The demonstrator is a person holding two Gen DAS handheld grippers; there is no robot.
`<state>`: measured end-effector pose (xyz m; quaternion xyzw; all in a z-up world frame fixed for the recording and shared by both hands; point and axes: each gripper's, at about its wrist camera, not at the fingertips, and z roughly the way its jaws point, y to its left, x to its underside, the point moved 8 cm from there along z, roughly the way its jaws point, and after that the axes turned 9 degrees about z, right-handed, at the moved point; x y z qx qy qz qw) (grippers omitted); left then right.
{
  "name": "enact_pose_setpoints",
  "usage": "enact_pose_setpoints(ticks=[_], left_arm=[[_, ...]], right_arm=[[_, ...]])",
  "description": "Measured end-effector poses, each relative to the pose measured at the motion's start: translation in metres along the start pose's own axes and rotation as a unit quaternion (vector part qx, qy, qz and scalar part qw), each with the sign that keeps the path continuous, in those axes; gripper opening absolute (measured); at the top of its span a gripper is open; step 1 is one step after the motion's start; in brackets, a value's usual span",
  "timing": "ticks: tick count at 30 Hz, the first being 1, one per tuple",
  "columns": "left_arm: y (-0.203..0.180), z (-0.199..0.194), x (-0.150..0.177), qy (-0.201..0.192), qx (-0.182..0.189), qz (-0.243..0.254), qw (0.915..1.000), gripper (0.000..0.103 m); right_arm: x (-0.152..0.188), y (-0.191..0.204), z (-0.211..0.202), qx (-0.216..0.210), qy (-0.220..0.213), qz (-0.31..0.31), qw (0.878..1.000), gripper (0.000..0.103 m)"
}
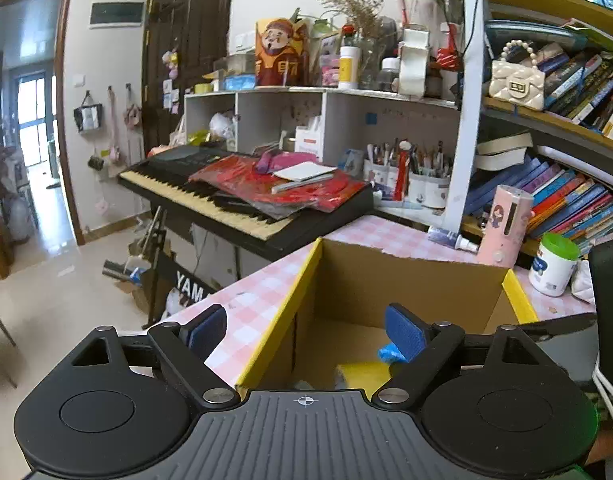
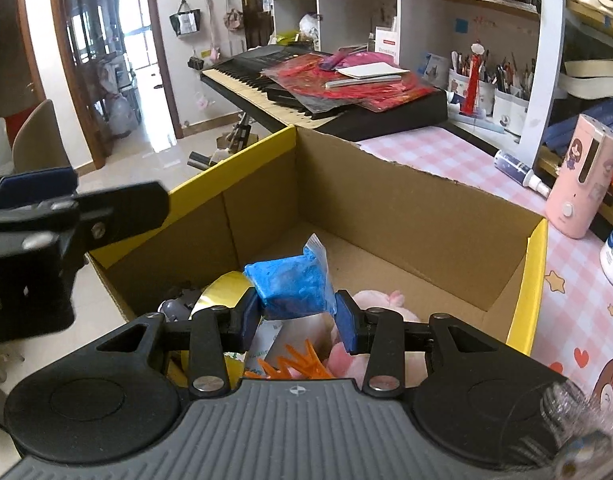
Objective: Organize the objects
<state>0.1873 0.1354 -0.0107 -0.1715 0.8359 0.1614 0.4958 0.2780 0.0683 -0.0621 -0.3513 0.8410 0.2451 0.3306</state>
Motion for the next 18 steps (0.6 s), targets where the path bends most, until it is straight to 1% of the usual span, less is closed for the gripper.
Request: enact_pose_setpoints(ticks=[6, 9, 10, 13, 16, 18], left_arm=[[0.008, -0.006, 0.005, 0.003, -0.008, -0.006, 0.9999, 0.089], [0.010, -0.006, 0.008, 0.008, -0.008, -0.009, 0.9999, 0.089], [0.010, -0.006, 0.009, 0.010, -0.007, -0.010, 0.9999, 0.089], [0.008, -0.007, 0.011, 0.013, 0.003, -0.003, 0.9999, 0.089], [0.005, -0.009, 0.008, 0.006, 0.010, 0.008, 0.9999, 0.089], [0.006, -0.010, 0.006, 0.001, 0.014, 0.009, 0.9999, 0.090]], right_arm=[[-0.003, -0.005, 0.002, 0.019, -0.003, 0.014, 1.000, 0.038], [0.004, -0.011, 0.006, 0.031, 0.015, 0.026, 0.999, 0.038], [0.004, -0.011, 0.005, 0.028, 0.012, 0.028, 0.999, 0.038], [0.006, -0.009, 0.006, 0.037, 0.019, 0.014, 0.999, 0.039], [0.007, -0.009, 0.006, 0.044, 0.024, 0.010, 0.999, 0.041], [0.008, -0.011, 0.005, 0.049, 0.025, 0.018, 0.998, 0.044]])
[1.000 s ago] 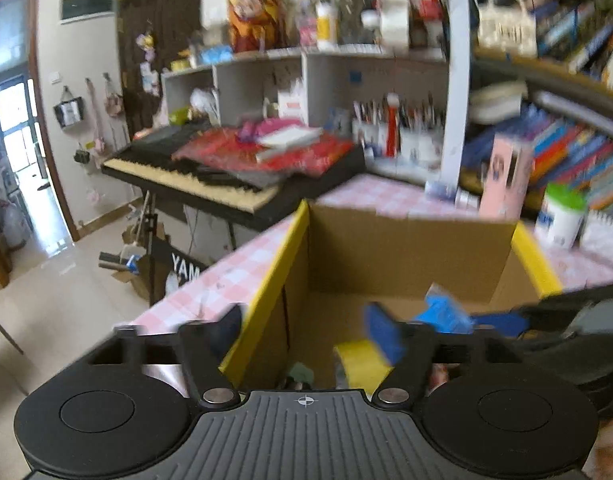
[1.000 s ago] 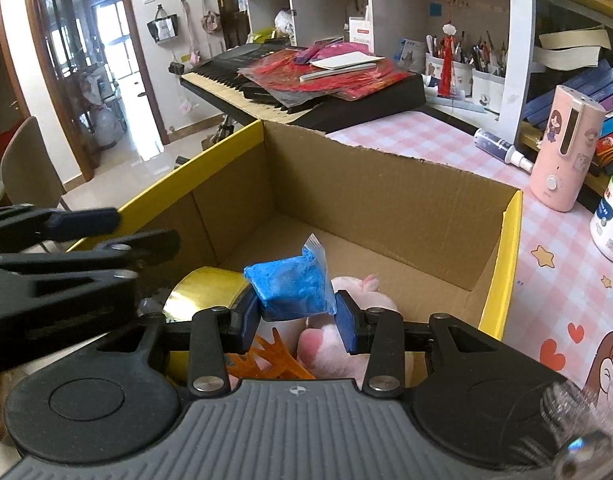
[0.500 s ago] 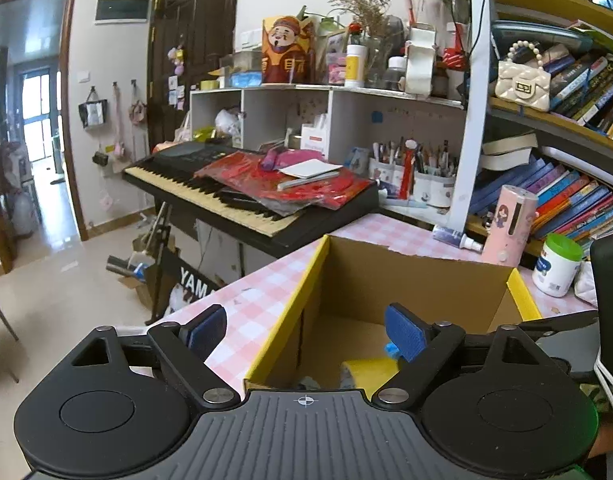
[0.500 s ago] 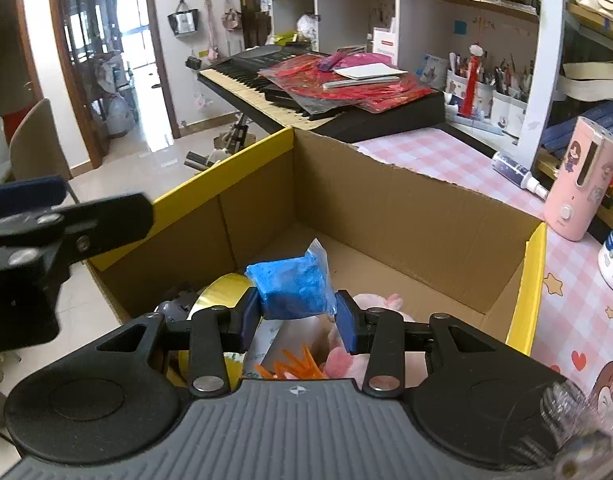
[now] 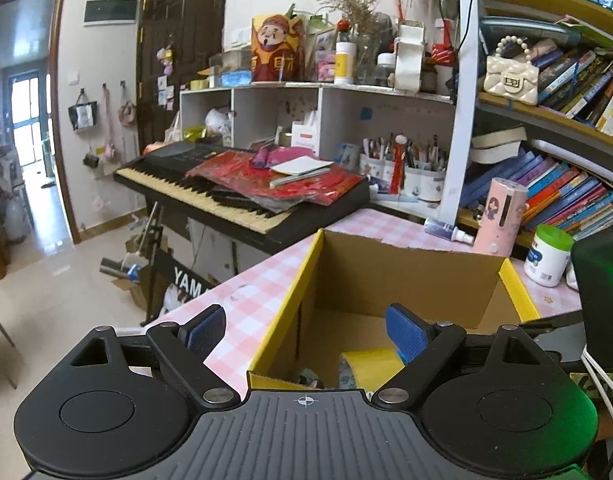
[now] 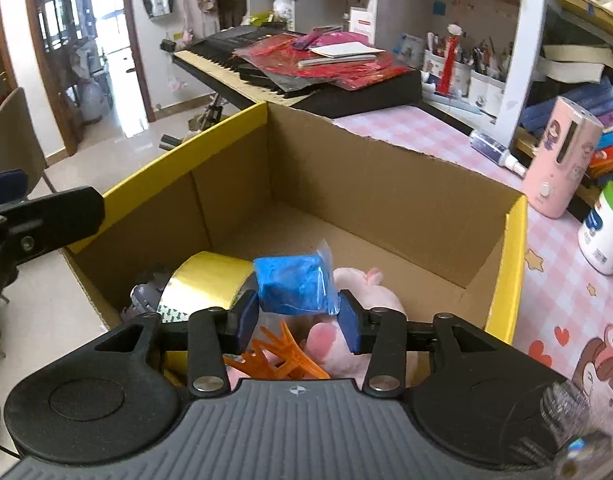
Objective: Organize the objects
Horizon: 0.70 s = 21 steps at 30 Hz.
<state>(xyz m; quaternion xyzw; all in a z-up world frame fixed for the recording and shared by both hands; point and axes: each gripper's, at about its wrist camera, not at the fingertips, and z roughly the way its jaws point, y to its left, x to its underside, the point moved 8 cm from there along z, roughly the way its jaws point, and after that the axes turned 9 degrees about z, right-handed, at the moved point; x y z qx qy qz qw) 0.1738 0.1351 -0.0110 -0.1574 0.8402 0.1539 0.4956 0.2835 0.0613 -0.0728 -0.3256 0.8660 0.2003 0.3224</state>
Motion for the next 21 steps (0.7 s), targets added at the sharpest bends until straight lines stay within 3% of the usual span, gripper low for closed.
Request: enact_pose_setpoints(ticks=[4, 11, 17, 21], left_arm=[[0.003, -0.001, -0.001, -0.004, 0.001, -0.005, 1.0000, 0.097], [-0.003, -0.010, 0.000, -0.012, 0.022, 0.006, 0.9997, 0.098], [-0.004, -0.020, 0.001, -0.021, 0.043, 0.001, 0.9989, 0.100], [-0.005, -0.027, 0.009, -0.011, 0.049, 0.003, 0.9987, 0.100]], right_arm=[[0.002, -0.005, -0.012, 0.002, -0.011, 0.029, 1.000, 0.060], [0.009, -0.002, -0.044, 0.015, -0.051, 0.044, 0.998, 0.063], [0.022, -0.003, -0.082, 0.057, -0.094, 0.071, 0.991, 0.069], [0.035, -0.008, -0.106, 0.113, -0.118, 0.096, 0.982, 0.083]])
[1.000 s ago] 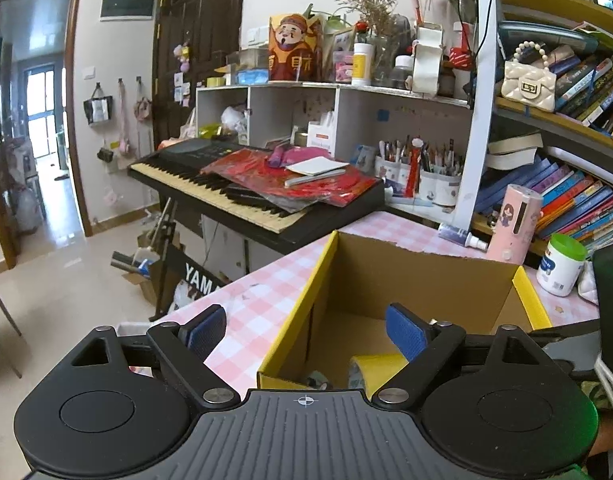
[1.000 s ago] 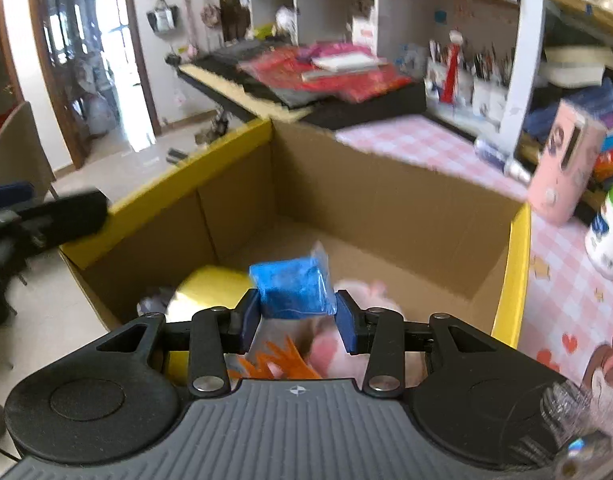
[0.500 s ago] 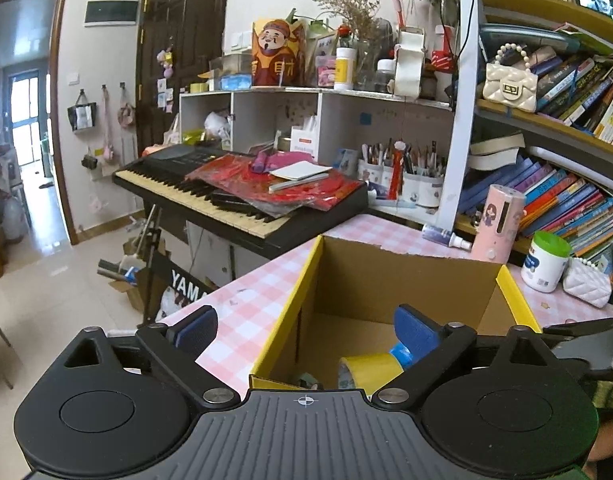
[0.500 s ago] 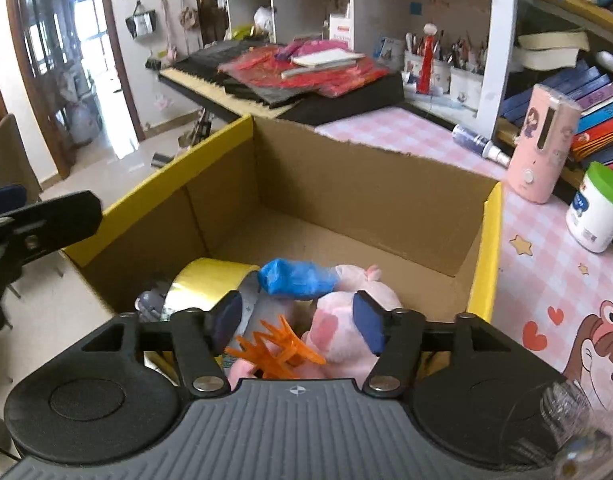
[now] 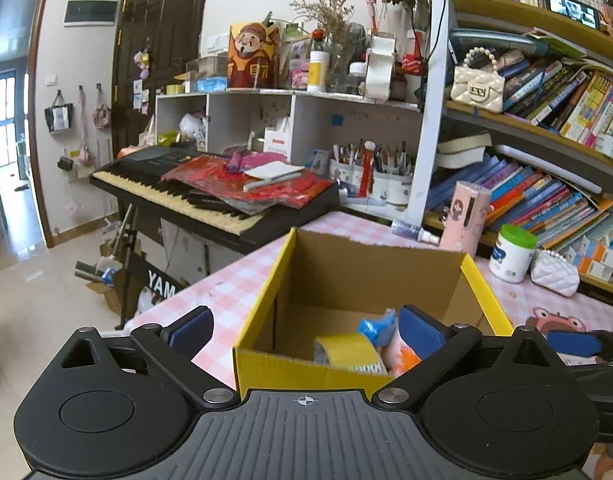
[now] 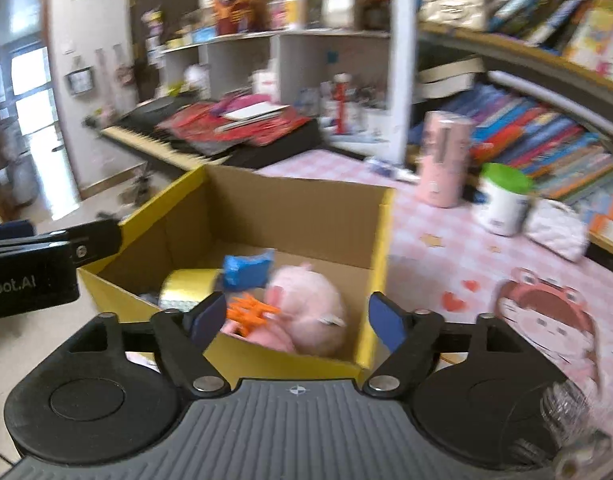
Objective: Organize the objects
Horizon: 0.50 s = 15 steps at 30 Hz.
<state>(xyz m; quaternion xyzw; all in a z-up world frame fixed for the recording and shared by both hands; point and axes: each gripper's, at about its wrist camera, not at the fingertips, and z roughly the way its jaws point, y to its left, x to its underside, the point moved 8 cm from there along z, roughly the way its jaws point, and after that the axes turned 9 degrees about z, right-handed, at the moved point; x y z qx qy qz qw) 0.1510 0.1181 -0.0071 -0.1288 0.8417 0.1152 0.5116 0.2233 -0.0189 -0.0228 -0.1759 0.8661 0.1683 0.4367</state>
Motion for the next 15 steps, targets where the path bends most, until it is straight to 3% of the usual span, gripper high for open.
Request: enact_pose_setpoints(ticks=[6, 12, 15], left_arm=[[-0.011, -0.015, 0.020, 0.022, 0.035, 0.023, 0.9989, 0.101], [-0.020, -0.035, 0.045, 0.046, 0.052, 0.065, 0.9954, 0.103], [-0.024, -0.044, 0.060, 0.063, 0.069, 0.077, 0.9926, 0.103]], right_arm=[[0.023, -0.018, -0.031, 0.091, -0.012, 0.043, 0.995, 0.093], [0.062, -0.032, -0.066, 0.175, -0.009, 0.093, 0.980, 0.103], [0.083, -0.032, -0.083, 0.204, -0.003, 0.105, 0.973, 0.103]])
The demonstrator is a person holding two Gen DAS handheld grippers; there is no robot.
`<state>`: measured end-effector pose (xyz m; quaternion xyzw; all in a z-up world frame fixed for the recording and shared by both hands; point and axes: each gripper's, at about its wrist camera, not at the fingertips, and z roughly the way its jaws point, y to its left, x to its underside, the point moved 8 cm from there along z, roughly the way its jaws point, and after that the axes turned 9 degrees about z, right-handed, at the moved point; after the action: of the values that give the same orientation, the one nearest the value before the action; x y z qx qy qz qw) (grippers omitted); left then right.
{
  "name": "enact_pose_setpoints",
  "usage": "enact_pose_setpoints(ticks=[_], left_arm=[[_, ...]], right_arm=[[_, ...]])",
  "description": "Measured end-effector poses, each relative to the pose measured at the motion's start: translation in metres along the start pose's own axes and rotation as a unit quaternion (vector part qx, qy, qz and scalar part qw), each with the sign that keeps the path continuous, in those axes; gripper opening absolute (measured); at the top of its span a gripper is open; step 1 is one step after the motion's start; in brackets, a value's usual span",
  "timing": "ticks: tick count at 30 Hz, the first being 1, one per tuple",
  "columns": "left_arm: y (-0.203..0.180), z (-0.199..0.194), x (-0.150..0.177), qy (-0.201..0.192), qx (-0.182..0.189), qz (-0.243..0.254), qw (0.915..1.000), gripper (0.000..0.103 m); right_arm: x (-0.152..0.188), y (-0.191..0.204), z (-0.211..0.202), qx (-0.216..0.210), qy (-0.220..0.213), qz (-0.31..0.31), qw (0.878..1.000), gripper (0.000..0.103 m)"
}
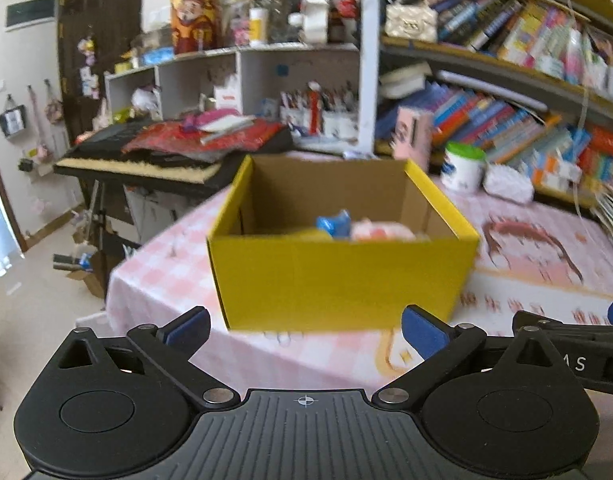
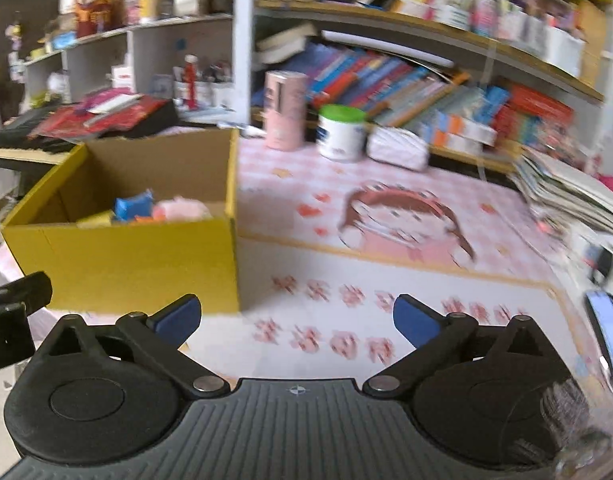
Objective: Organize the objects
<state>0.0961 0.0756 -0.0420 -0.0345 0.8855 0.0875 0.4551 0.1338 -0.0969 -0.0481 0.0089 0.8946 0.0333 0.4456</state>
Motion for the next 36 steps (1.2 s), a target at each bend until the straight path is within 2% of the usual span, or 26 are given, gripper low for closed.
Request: enact_pose_setpoints(ticks=[5, 9, 12, 15, 18, 22, 31, 36], left_arm=[[-0.010, -0.011, 0.017, 0.012, -0.004, 0.021, 0.9997, 0.103], [-0.017, -0.026, 0.022, -0.006, -0.004, 0.026, 0.9996, 0.103], [-0.023, -0.032, 0.020, -0.015, 0.006, 0.036, 0.9992, 0.103], [-0.027, -0.034, 0.020, -0.013, -0.002, 0.048, 0.9988, 0.103], [-0.028, -0.032, 0.020, -0.005, -0.010, 0.044, 0.9990, 0.103], [-0.034, -0.029, 0.024, 0.008, 0.002, 0.040, 0.9991, 0.103], [-0.062, -0.028, 0.024, 0.005, 0.022, 0.099, 0.9948, 0.103], [-0.072, -0.026, 0.020, 0.006, 0.022, 0.111, 0.9936, 0.103]], right_arm=[[0.031, -0.015, -0.025, 0.024, 0.010, 0.011, 1.000, 0.103], [0.046, -0.028, -0.041, 0.047, 0.014, 0.023, 0.999, 0.103], [0.050, -0.034, -0.051, 0.063, 0.014, 0.027, 0.998, 0.103], [0.053, -0.037, -0.058, 0.069, 0.015, 0.028, 0.997, 0.103], [0.054, -0.038, -0.062, 0.071, 0.012, 0.024, 0.997, 0.103], [0.057, -0.044, -0.065, 0.078, 0.018, 0.024, 0.996, 0.103], [0.065, -0.067, -0.061, 0.121, 0.039, 0.053, 0.990, 0.103], [0.064, -0.074, -0.063, 0.143, 0.034, 0.057, 0.988, 0.103]])
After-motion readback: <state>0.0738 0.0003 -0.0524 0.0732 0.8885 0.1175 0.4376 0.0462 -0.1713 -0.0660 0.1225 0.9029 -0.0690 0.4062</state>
